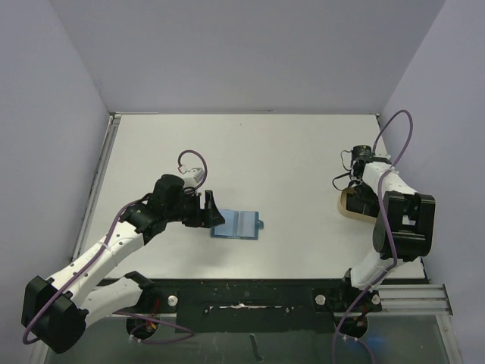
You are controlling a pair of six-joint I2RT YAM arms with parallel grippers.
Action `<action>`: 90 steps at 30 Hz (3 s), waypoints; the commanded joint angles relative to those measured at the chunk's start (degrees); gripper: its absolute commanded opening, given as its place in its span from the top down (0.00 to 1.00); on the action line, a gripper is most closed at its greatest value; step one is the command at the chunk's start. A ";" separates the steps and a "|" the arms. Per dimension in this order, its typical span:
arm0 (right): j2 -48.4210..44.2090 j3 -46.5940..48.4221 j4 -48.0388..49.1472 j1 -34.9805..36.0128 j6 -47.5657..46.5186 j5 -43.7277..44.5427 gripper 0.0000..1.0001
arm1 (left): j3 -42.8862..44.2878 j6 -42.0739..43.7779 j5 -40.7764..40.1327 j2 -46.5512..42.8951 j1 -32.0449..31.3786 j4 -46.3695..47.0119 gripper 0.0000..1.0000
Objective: Put the credit cards into the card holder
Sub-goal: Adjust the credit card in the storage box.
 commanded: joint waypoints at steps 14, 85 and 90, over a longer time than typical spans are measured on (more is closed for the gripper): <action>-0.02 1.18 3.50 -0.40 -1.40 -3.92 0.38 | 1.78 0.53 2.23 -1.60 0.30 3.16 0.29; 0.66 3.79 -2.26 -2.62 0.44 6.36 0.64 | 1.38 0.36 3.91 -1.57 0.80 4.23 0.29; 2.66 4.85 -3.37 -2.92 0.59 7.13 0.60 | 1.35 0.36 3.69 -2.17 0.89 4.37 0.30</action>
